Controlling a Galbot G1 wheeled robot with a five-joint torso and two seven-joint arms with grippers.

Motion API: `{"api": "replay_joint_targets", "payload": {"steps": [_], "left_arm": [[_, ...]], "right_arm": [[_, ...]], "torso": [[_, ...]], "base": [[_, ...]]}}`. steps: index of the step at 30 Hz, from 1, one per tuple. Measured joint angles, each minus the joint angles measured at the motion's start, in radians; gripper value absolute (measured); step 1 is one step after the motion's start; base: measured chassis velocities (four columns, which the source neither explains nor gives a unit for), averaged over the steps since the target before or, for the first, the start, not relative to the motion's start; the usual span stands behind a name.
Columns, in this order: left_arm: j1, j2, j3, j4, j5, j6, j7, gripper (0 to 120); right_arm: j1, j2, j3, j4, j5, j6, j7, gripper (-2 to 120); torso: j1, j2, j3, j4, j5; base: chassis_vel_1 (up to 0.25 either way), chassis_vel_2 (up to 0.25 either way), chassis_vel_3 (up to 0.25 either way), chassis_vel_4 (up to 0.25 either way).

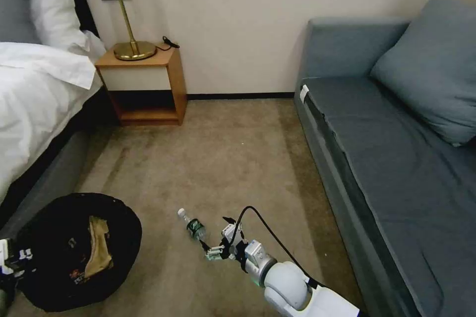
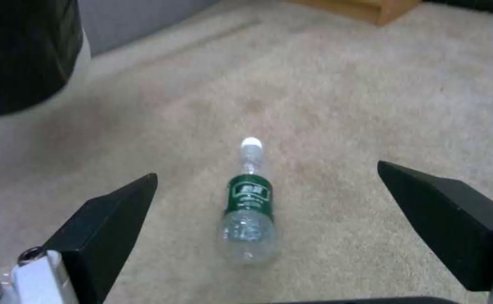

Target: Pick up the trash bin, then pick up the garbage on the floor and place it into the trash bin.

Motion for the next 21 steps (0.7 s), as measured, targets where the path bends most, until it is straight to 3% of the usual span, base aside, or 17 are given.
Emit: {"api": "replay_joint_targets", "payload": {"steps": [11,21], "left_arm": [[-0.001,0.006,-0.015,0.001,-0.005,0.0,0.0,3],[-0.006,0.0,-0.017,0.003,-0.007,0.0,0.0,3]], "right_arm": [[0.068,0.005,-0.088,-0.049,0.045,-0.094,0.008,100],[0.174,0.075,-0.211,-0.106,0.183,-0.239,0.043,100]], "torso": [[0.0,0.0,0.0,0.0,0.0001],[0.0,0.0,0.0,-0.0001,-0.0001]], "base": [[-0.163,0.156,0.165,-0.165],[-0.114,0.115,0.116,-0.118]]}}
